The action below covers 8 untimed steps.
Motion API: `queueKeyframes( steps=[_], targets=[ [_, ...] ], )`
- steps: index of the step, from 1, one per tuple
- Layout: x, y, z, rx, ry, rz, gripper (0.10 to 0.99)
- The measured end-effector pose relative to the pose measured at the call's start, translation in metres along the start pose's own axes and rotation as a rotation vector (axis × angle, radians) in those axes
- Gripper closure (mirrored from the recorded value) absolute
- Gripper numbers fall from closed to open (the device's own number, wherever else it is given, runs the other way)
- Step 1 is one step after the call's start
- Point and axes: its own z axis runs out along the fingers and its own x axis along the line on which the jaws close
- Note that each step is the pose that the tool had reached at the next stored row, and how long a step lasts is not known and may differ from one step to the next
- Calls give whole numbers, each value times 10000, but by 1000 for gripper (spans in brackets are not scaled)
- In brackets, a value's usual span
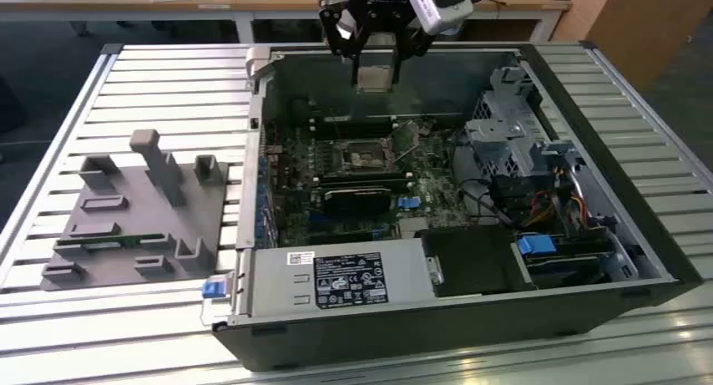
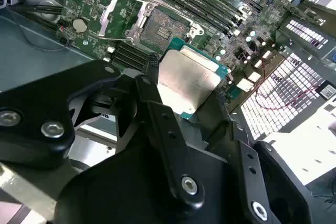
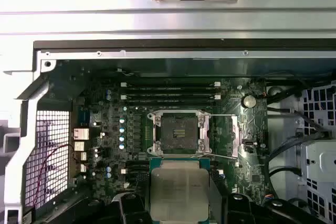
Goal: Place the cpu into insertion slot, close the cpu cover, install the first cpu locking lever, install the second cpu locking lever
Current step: 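Place the cpu into insertion slot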
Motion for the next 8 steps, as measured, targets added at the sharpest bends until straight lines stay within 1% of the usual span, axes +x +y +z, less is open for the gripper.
queueKeyframes(
  steps=[6,8],
  targets=[
    [0,0,0,0,-2,26,549],
    [0,1,1,-5,-17,179,549]
  ],
)
